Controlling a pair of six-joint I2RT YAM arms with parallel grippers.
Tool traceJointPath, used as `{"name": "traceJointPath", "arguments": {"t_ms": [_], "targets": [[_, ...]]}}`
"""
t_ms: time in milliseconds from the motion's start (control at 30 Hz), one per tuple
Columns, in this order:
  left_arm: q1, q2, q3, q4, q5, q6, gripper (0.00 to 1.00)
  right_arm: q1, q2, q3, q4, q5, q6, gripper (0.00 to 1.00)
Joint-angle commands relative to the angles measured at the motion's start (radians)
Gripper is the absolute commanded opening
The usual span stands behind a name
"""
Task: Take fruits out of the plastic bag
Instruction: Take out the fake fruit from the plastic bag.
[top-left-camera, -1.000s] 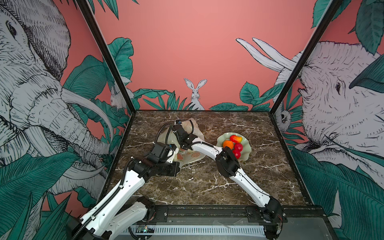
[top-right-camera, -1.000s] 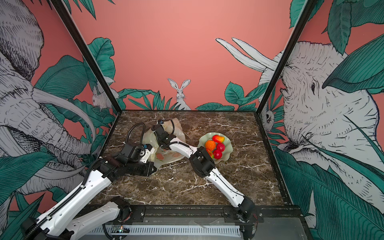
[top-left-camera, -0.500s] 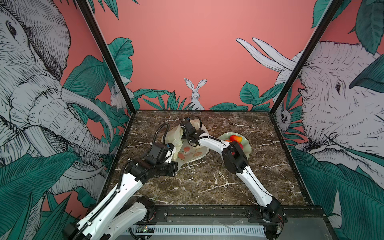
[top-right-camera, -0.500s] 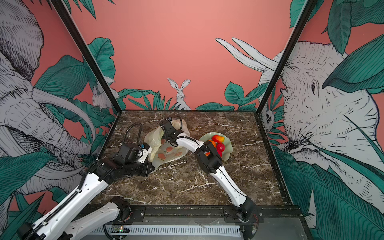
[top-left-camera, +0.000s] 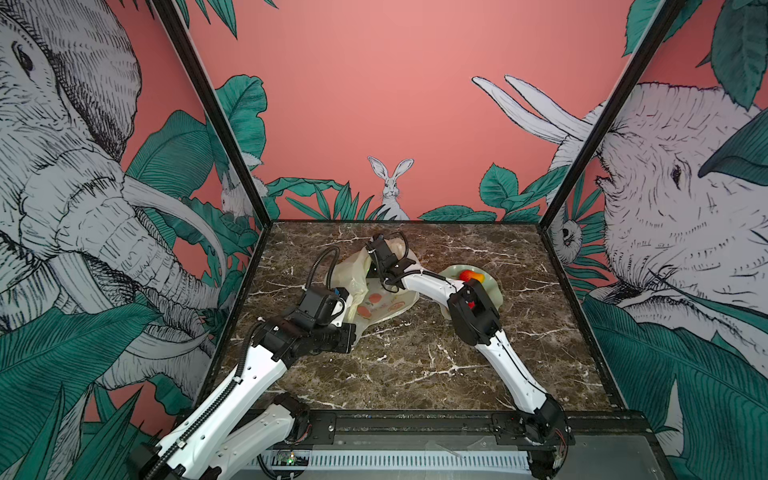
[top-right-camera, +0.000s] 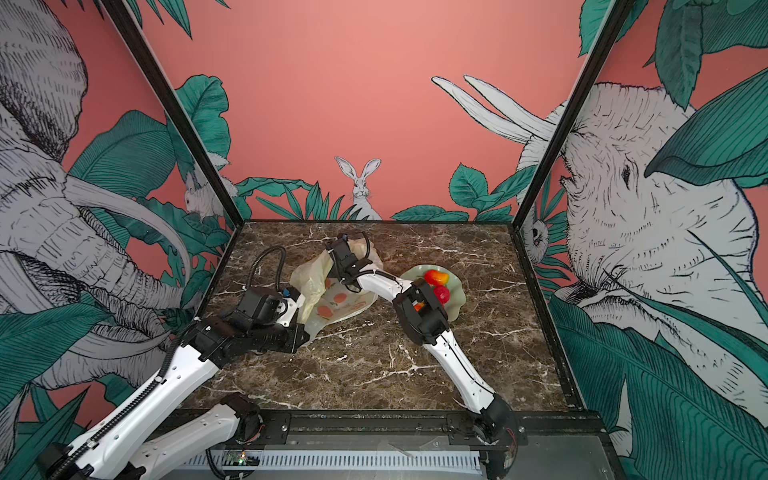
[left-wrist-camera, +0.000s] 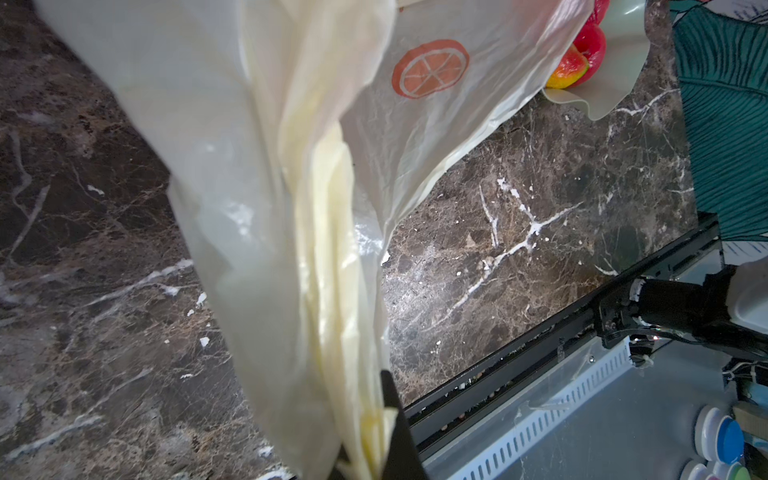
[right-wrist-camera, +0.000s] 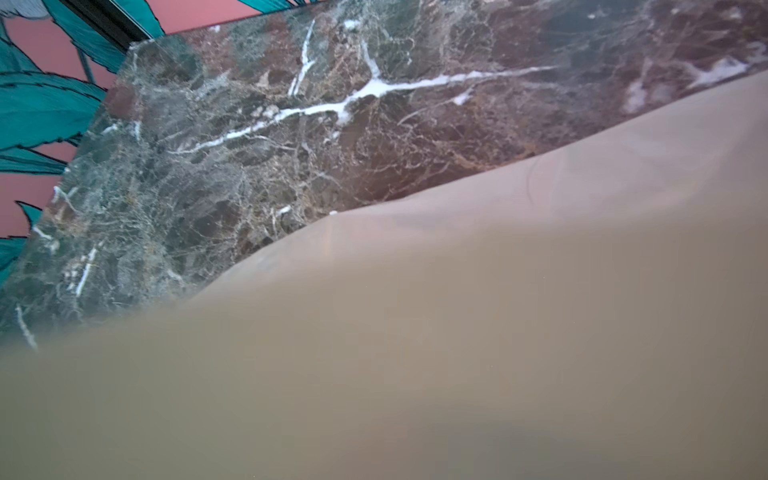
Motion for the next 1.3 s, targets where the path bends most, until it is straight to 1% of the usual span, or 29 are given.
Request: {"name": "traceJointPath", "arguments": {"t_ms": [0, 100, 233, 300, 333, 467, 533, 567, 667, 733, 833, 933, 1133, 1267], "targets": [[-0.002, -0.007, -0.013, -0.006, 0.012, 0.011, 0.0, -0.003, 0.076, 0.04, -0.054, -0.019, 0.015, 0.8], [-0.002, -0.015, -0.016, -0.008, 0.009, 0.012, 0.0, -0.001, 0.107, 0.088, -0.101, -0.017, 0.011, 0.81], [-0.002, -0.019, -0.023, -0.002, 0.008, 0.014, 0.0, 0.007, 0.111, 0.11, -0.128, -0.01, -0.019, 0.83], [-0.002, -0.018, -0.026, 0.001, 0.008, 0.016, 0.0, 0.013, 0.117, 0.129, -0.154, -0.015, -0.037, 0.82], [-0.002, -0.018, -0.027, 0.003, 0.008, 0.016, 0.0, 0.015, 0.118, 0.135, -0.164, -0.021, -0.043, 0.79], [-0.002, -0.016, -0.036, 0.015, 0.012, 0.017, 0.0, 0.02, 0.105, 0.106, -0.166, -0.041, -0.047, 0.6], [-0.001, -0.015, -0.036, 0.013, 0.012, 0.02, 0.0, 0.02, 0.089, 0.077, -0.148, -0.051, -0.044, 0.54], [-0.002, -0.014, -0.036, 0.012, 0.011, 0.023, 0.0, 0.018, 0.08, 0.063, -0.142, -0.056, -0.043, 0.53], [-0.002, -0.018, -0.034, 0.009, 0.009, 0.024, 0.0, 0.014, 0.055, 0.038, -0.13, -0.078, -0.043, 0.54], [-0.002, -0.023, -0.034, 0.007, 0.007, 0.023, 0.0, 0.013, 0.041, 0.027, -0.125, -0.102, -0.046, 0.59], [-0.002, -0.028, -0.034, 0.002, 0.005, 0.022, 0.0, 0.002, 0.026, 0.003, -0.108, -0.178, -0.028, 0.66], [-0.002, -0.032, -0.038, 0.003, 0.002, 0.018, 0.0, -0.006, 0.008, -0.044, -0.075, -0.222, -0.008, 0.66], [-0.002, -0.029, -0.04, 0.007, 0.006, 0.018, 0.0, -0.015, -0.004, -0.088, -0.043, -0.241, -0.005, 0.48], [-0.001, -0.029, -0.038, 0.007, 0.002, 0.018, 0.0, -0.018, -0.047, -0.125, -0.001, -0.249, 0.001, 0.34]]}}
